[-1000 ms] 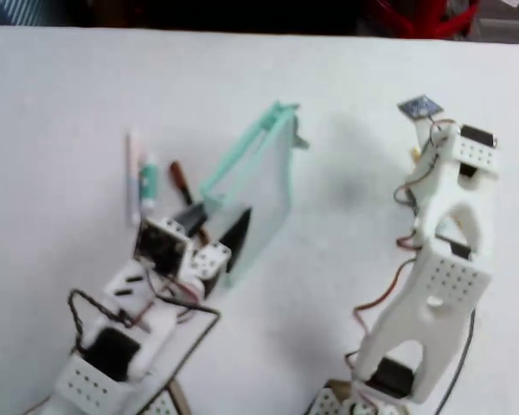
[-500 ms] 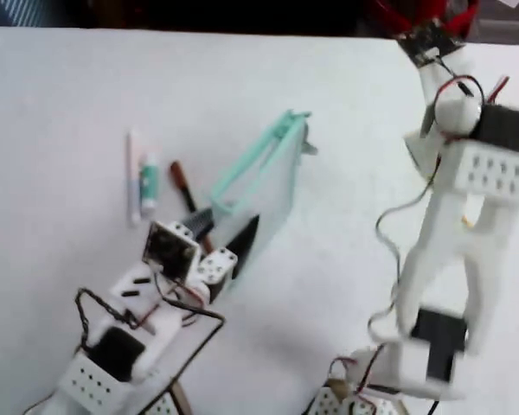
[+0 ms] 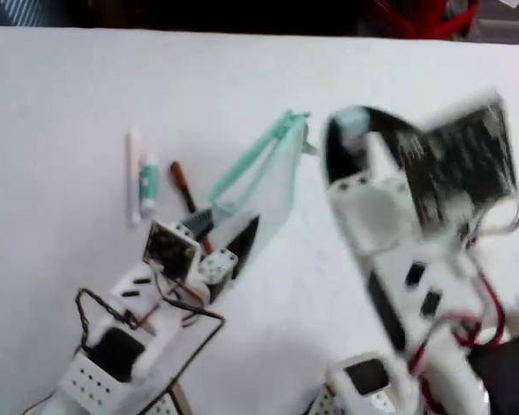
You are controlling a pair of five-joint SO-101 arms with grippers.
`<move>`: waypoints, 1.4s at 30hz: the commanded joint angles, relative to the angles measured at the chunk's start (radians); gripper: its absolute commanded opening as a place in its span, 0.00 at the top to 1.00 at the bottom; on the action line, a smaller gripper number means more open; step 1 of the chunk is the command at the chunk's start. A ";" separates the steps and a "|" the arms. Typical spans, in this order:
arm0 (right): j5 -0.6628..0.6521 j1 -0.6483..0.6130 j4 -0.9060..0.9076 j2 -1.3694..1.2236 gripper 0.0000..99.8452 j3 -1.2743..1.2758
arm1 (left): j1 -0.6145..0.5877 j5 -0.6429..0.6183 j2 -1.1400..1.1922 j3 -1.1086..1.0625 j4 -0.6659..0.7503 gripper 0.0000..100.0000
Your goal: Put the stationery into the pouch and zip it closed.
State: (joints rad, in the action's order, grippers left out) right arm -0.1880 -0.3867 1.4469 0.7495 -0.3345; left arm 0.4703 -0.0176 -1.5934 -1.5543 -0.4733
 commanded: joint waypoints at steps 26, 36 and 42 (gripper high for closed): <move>0.117 -0.219 -0.668 0.189 0.98 0.842 | 0.012 -0.009 0.010 -0.002 0.009 0.85; 0.044 -0.219 -0.567 0.246 0.80 0.902 | 0.012 -0.009 0.010 -0.002 0.009 0.85; 0.041 -0.217 -0.567 0.254 0.76 0.891 | 0.012 -0.009 0.012 -0.002 0.009 0.85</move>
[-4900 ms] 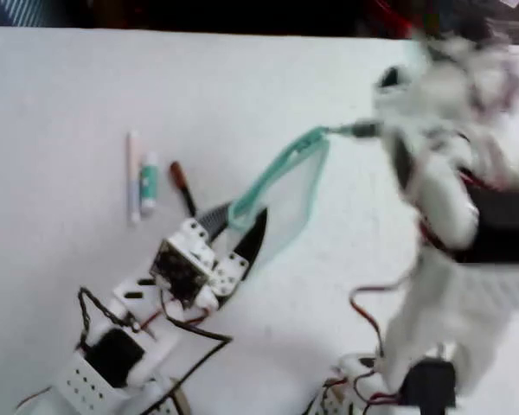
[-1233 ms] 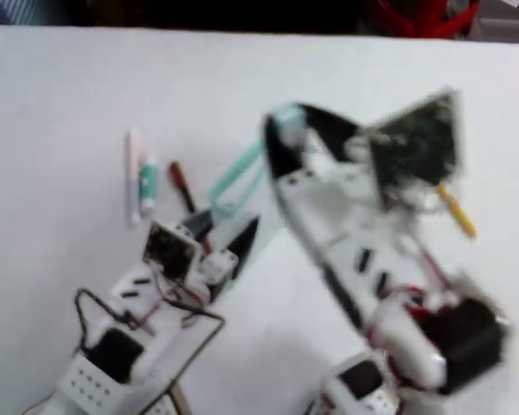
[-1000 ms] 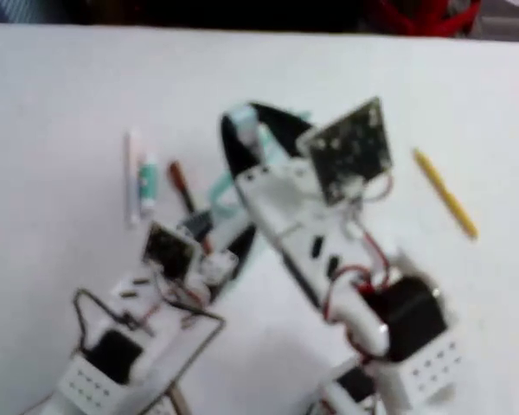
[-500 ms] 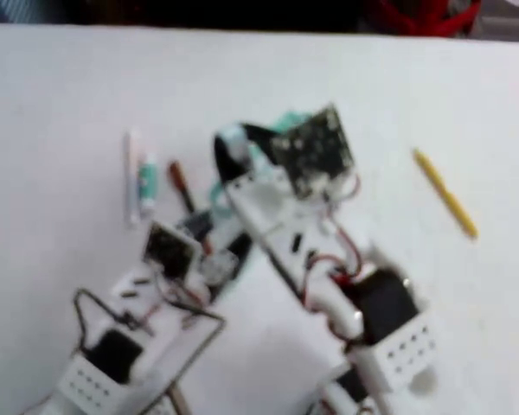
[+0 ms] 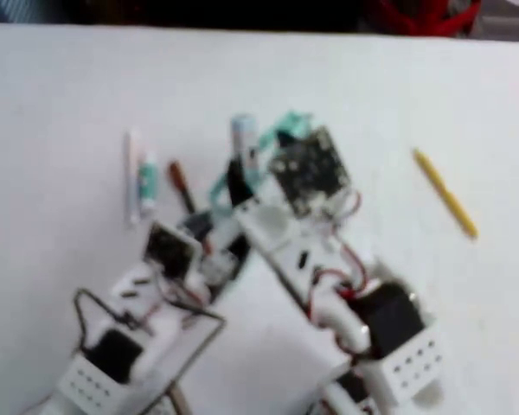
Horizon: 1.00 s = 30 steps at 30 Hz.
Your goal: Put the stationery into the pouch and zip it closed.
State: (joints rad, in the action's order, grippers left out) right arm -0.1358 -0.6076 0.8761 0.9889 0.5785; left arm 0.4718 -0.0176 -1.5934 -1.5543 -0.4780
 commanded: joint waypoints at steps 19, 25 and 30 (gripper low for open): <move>-0.071 0.004 0.090 0.008 0.95 -0.028 | -0.001 -0.015 0.013 -0.002 0.006 0.80; -0.143 0.004 0.171 0.015 0.97 -0.035 | -0.022 -0.015 0.012 0.000 0.012 0.80; -0.147 0.004 0.174 0.015 0.97 -0.109 | -0.025 -0.015 0.012 0.000 0.012 0.80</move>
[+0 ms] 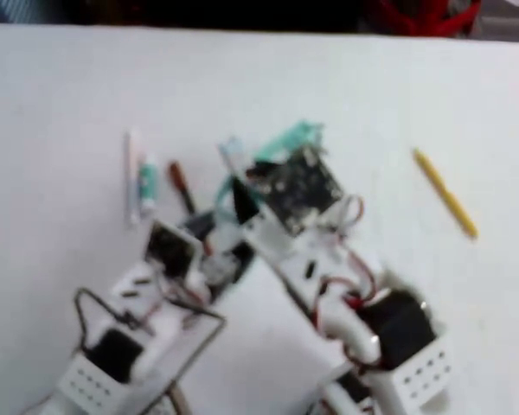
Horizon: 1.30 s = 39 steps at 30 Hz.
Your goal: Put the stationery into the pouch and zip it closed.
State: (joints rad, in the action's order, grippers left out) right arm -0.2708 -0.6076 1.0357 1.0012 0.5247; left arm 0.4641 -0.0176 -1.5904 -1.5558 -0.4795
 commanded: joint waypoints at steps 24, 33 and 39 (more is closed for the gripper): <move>-0.124 0.004 0.191 -0.008 0.87 -0.209 | -0.019 -0.017 0.008 0.003 0.014 0.80; -0.126 0.417 0.165 -0.110 0.83 -0.308 | -0.019 -0.017 0.008 0.005 0.014 0.80; -0.235 0.748 0.048 -0.374 0.82 -0.308 | -0.021 -0.012 0.007 0.005 0.014 0.80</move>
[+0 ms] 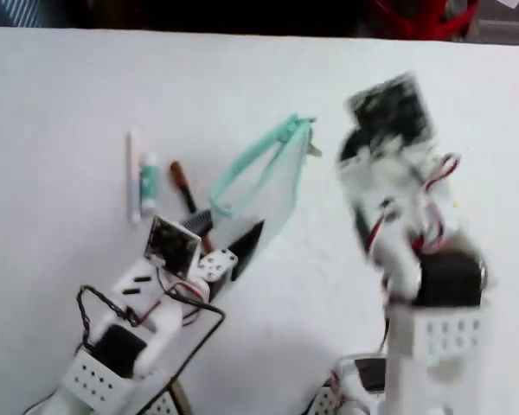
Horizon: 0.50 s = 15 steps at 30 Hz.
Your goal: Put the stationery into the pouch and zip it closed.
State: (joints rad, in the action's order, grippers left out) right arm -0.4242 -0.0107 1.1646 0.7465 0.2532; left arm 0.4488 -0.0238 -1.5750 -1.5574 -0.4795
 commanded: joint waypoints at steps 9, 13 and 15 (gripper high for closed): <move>-0.269 0.397 -0.308 -0.607 0.82 -0.058 | -0.005 -0.003 -0.008 0.003 0.014 0.80; -0.275 0.433 -0.314 -0.796 0.82 -0.186 | -0.005 -0.003 -0.005 0.003 0.014 0.80; -0.275 0.441 -0.297 -0.898 0.82 -0.269 | -0.005 -0.003 -0.005 0.003 0.014 0.80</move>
State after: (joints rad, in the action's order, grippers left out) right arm -0.6866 0.4097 0.8715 -0.0529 0.1197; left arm 0.4488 -0.0238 -1.5750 -1.5574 -0.4795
